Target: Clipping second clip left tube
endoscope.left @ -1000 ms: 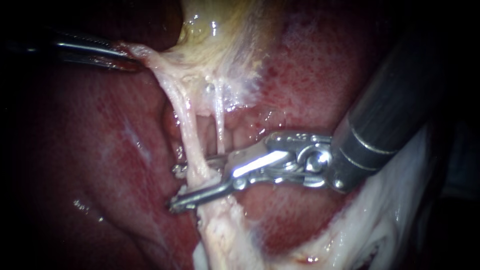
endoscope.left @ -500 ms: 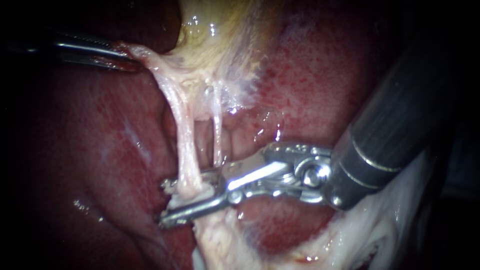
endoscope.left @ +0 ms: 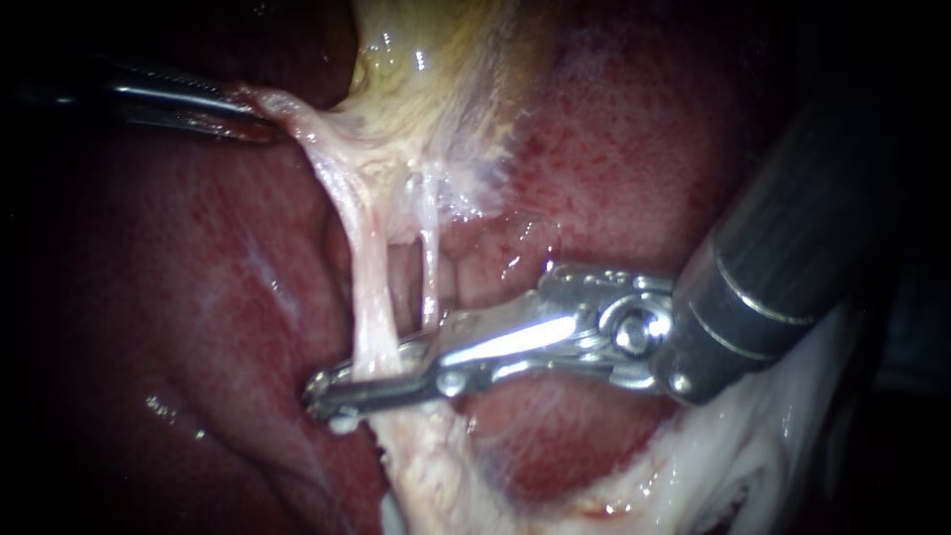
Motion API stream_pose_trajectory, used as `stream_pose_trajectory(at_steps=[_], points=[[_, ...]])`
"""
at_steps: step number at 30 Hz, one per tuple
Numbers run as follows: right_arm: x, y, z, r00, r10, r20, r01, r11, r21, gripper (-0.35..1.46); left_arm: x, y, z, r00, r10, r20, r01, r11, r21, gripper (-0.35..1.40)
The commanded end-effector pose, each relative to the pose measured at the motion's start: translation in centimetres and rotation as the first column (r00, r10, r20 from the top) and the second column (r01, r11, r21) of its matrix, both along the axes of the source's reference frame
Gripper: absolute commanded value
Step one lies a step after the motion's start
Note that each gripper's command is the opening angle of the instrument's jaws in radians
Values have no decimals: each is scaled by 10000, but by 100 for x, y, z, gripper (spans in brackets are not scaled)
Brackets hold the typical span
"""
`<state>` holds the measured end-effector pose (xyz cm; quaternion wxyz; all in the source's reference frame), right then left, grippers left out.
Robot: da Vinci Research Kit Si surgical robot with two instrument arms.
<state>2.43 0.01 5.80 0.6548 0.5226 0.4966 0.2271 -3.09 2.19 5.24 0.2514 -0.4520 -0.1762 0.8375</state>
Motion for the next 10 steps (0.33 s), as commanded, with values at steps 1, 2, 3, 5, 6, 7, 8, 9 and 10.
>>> stream_pose_trajectory(at_steps=[1, 2, 3, 5, 6, 7, 8, 9, 10], points=[[0, -1, 0, 10000, -11, -20, 11, 10000, -30, -35, 0, 0, 0, 10000, -3, -2, 3, 10000, 1, -35], [0, -1, -1, 10000, -43, -39, 43, 10000, -30, -35, 0, 0, 0, 10000, -4, -3, 4, 10000, 1, -35], [0, -1, -1, 10000, -41, -38, 41, 10000, -29, -35, -1, 0, 0, 10000, -5, -4, 5, 10000, 1, -35], [0, -1, -1, 10000, -37, -35, 37, 10000, -29, -35, -1, 0, 0, 10000, -8, -5, 8, 10000, 1, -35], [0, 0, 0, 10000, -36, -35, 36, 10000, -29, -35, -1, 0, 0, 10000, -9, -6, 9, 10000, 1, -35], [0, 0, 0, 10000, -37, -35, 37, 10000, -29, -35, -2, 1, 0, 10000, -11, -7, 11, 10000, 1, -35], [0, 0, 0, 10000, -34, -33, 34, 10000, -30, -35, -2, 1, 0, 10000, -12, -7, 12, 10000, 1, -35], [2, 0, 2, 10000, -27, -28, 27, 10000, -35, -34, -2, 1, 0, 10000, -11, -7, 11, 10000, 1, -35], [3, 0, 4, 10000, -20, 2, 20, 10000, 11, -16, -2, 1, 1, 10000, -11, -7, 11, 10000, 1, -35]])
